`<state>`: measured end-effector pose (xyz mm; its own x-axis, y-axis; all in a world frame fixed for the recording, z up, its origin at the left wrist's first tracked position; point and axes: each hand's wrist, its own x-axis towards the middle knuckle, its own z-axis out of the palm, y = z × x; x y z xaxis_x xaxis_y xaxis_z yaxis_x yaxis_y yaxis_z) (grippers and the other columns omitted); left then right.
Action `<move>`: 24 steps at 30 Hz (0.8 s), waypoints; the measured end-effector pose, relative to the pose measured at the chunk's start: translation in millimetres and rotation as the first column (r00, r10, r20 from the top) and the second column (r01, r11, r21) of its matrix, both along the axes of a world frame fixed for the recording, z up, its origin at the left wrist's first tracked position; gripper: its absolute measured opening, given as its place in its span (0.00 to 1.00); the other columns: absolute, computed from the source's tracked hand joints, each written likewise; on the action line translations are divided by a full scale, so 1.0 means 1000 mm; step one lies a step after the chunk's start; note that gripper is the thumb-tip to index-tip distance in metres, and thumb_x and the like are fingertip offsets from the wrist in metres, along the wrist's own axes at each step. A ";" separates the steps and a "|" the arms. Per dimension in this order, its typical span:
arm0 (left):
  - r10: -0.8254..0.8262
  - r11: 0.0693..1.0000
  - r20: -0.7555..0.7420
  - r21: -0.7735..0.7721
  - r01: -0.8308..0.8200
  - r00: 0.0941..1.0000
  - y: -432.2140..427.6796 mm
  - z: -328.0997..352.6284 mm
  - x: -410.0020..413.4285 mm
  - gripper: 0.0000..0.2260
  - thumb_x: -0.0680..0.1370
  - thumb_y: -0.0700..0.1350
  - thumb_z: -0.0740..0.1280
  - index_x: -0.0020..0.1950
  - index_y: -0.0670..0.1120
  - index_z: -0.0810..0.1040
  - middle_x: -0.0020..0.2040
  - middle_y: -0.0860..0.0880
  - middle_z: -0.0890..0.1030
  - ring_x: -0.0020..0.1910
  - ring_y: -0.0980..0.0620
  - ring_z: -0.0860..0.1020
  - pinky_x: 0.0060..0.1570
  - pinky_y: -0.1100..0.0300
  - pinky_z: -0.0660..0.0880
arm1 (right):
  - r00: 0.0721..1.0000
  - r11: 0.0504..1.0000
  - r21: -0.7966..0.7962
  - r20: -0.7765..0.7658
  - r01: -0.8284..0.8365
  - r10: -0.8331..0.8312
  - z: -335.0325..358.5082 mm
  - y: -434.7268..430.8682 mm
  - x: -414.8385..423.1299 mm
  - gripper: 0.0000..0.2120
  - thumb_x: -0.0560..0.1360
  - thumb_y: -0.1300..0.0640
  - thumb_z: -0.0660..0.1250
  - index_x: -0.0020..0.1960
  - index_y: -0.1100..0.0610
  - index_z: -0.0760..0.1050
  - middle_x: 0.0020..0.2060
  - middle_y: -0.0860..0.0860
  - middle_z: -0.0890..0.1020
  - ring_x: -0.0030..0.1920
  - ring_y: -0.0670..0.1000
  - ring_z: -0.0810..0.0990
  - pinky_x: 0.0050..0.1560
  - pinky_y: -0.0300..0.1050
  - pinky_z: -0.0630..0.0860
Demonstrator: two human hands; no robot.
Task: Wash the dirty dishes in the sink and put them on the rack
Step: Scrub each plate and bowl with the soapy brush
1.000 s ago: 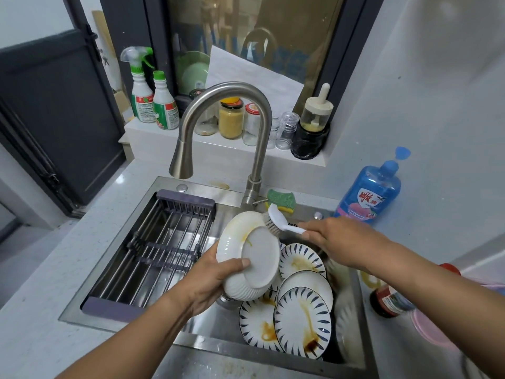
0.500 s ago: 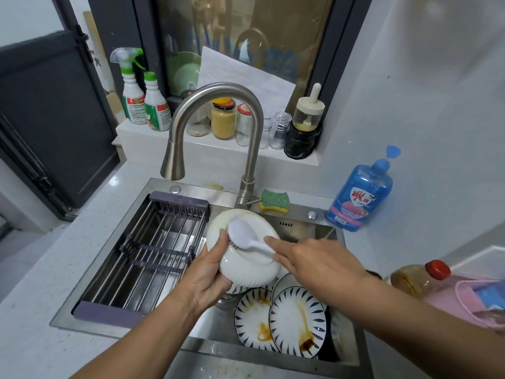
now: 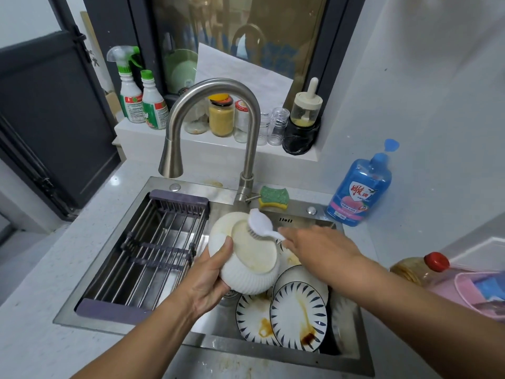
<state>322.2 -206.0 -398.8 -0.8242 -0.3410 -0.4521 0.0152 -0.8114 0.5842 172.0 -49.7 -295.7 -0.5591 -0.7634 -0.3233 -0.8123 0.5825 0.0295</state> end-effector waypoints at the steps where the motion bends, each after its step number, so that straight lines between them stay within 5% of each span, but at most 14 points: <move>1: 0.006 1.000 -0.004 -0.018 -0.006 1.000 -0.002 0.003 -0.001 0.21 0.78 0.46 0.68 0.70 0.45 0.75 0.63 0.40 0.83 0.62 0.42 0.81 0.56 0.46 0.82 | 1.000 0.999 0.029 0.013 0.014 -0.014 0.000 0.005 -0.003 0.14 0.86 0.45 0.52 0.68 0.41 0.70 0.48 0.49 0.81 0.42 0.53 0.77 0.43 0.49 0.77; 6: 0.026 0.998 0.017 -0.057 -0.025 1.000 -0.013 0.008 -0.001 0.21 0.77 0.45 0.69 0.70 0.43 0.75 0.60 0.39 0.84 0.60 0.41 0.82 0.54 0.45 0.82 | 0.973 0.999 -0.020 0.229 -0.027 0.031 0.001 0.017 0.028 0.11 0.85 0.42 0.54 0.64 0.36 0.70 0.38 0.44 0.79 0.38 0.47 0.79 0.38 0.47 0.79; 12: -0.046 0.999 -0.020 0.002 0.046 0.999 -0.001 0.006 0.000 0.18 0.79 0.44 0.66 0.68 0.44 0.76 0.62 0.39 0.83 0.60 0.42 0.82 0.56 0.45 0.82 | 0.995 0.997 -0.008 0.062 0.082 -0.081 -0.009 -0.004 -0.004 0.13 0.85 0.45 0.54 0.65 0.40 0.73 0.50 0.48 0.81 0.48 0.54 0.80 0.39 0.49 0.71; 17: 0.010 0.998 0.011 0.063 -0.010 1.000 -0.008 0.000 -0.002 0.23 0.79 0.45 0.67 0.74 0.42 0.72 0.66 0.36 0.80 0.65 0.38 0.79 0.56 0.43 0.81 | 0.989 1.000 -0.012 0.145 0.003 -0.002 0.003 -0.005 0.019 0.14 0.86 0.45 0.53 0.69 0.39 0.70 0.49 0.47 0.81 0.45 0.52 0.79 0.45 0.50 0.78; 21: 0.071 0.994 0.046 0.082 -0.075 0.996 -0.020 -0.002 0.005 0.26 0.77 0.46 0.69 0.74 0.43 0.72 0.66 0.36 0.80 0.65 0.37 0.79 0.56 0.37 0.80 | 0.996 0.994 0.082 0.049 -0.077 0.073 -0.002 0.008 0.031 0.13 0.86 0.48 0.52 0.67 0.43 0.70 0.39 0.46 0.75 0.36 0.49 0.74 0.35 0.47 0.73; 24: 0.004 1.000 0.026 0.009 -0.005 1.000 -0.020 0.000 0.010 0.24 0.76 0.43 0.70 0.72 0.43 0.74 0.63 0.38 0.82 0.62 0.39 0.81 0.56 0.41 0.81 | 1.000 0.991 0.135 -0.010 -0.003 0.005 -0.001 0.017 0.009 0.15 0.86 0.46 0.52 0.70 0.43 0.69 0.48 0.49 0.80 0.46 0.54 0.80 0.44 0.50 0.77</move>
